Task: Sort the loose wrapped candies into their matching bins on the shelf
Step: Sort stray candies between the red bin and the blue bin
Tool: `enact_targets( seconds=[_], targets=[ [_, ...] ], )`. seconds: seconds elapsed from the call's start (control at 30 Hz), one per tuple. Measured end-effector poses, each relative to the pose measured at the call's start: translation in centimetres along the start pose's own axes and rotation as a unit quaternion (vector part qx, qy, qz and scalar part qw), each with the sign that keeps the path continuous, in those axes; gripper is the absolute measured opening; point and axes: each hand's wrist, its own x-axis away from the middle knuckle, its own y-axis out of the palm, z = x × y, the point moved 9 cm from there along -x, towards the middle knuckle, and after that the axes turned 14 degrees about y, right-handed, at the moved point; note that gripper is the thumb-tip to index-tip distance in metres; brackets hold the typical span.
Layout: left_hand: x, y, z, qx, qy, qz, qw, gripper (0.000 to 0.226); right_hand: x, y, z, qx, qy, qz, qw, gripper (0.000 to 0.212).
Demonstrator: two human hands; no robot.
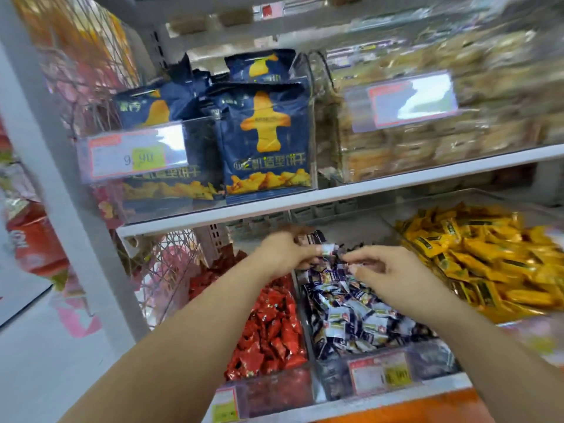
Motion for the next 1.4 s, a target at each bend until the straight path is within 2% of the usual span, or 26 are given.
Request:
enact_targets(
  seconds=[0.03,0.1,0.17,0.27,0.3,0.37,0.47,0.57,0.67,0.77,0.93,1.0,1.07,1.1,1.17,1.2,1.3,1.4],
  targets=[
    [-0.5,0.7,0.2,-0.003,-0.001,-0.005,1.0,0.043,-0.1,0.0,0.2,-0.003,0.005,0.001,1.0,0.021],
    [-1.2,0.8,0.2,-0.108,-0.003,-0.023,0.994,0.051,-0.5,0.4,0.4,0.004,0.012,-0.011,1.0,0.024],
    [-1.2,-0.6,0.1,-0.166,0.012,-0.002,0.986,0.042,-0.6,1.0,0.2,0.022,0.004,-0.027,0.999,0.026],
    [0.6,-3.3,0.0,-0.142,0.064,0.045,0.987,0.023,-0.2,2.5,-0.9,0.039,-0.018,-0.074,0.996,0.028],
    [1.5,-3.3,-0.5,-0.162,0.069,0.021,0.984,0.019,0.0,3.4,-1.3,0.04,-0.026,-0.102,0.994,0.028],
    [3.3,-1.7,-2.1,-0.177,0.065,-0.086,0.978,0.014,0.6,5.5,-2.2,0.063,-0.046,-0.155,0.985,0.031],
    [5.7,1.1,-4.2,-0.207,0.053,-0.215,0.953,0.032,0.8,8.2,-3.1,0.124,-0.073,-0.194,0.971,0.038],
    [6.1,2.0,-6.5,-0.293,0.027,-0.273,0.916,0.053,0.2,9.3,-3.0,0.135,-0.062,-0.204,0.968,0.04],
    [5.9,1.2,-7.9,-0.391,0.014,-0.305,0.868,0.056,-0.3,9.4,-2.8,0.111,-0.051,-0.21,0.97,0.035],
    [4.9,-0.1,-8.8,-0.435,0.005,-0.3,0.849,0.054,-0.3,9.5,-2.6,0.088,-0.043,-0.216,0.971,0.031],
    [3.9,-0.6,-9.4,-0.42,-0.012,-0.283,0.862,0.052,-0.5,9.5,-2.5,0.071,-0.04,-0.217,0.973,0.028],
    [3.8,-1.0,-9.0,-0.328,-0.018,-0.282,0.902,0.05,-0.7,9.5,-2.5,0.066,-0.041,-0.214,0.974,0.026],
    [3.1,-2.6,-8.1,-0.247,-0.015,-0.227,0.942,0.037,-1.2,9.4,-2.8,0.064,-0.045,-0.2,0.977,0.025],
    [2.5,-3.9,-7.9,-0.244,-0.009,-0.179,0.953,0.033,-1.6,9.3,-3.0,0.064,-0.045,-0.189,0.979,0.026],
    [1.7,-5.6,-8.6,-0.307,-0.015,-0.117,0.945,0.034,-2.7,9.4,-3.1,0.053,-0.039,-0.168,0.983,0.031],
    [1.6,-5.4,-9.3,-0.335,-0.032,-0.125,0.934,0.038,-3.2,9.5,-3.1,0.043,-0.032,-0.161,0.985,0.033],
    [2.1,-2.6,-11.7,-0.345,-0.071,-0.224,0.909,0.045,-4.4,9.9,-2.9,0.003,-0.016,-0.152,0.988,0.034],
    [3.1,-1.0,-10.7,-0.291,-0.042,-0.267,0.918,0.041,-4.9,9.7,-3.2,0.021,-0.026,-0.126,0.991,0.033]
  ],
)
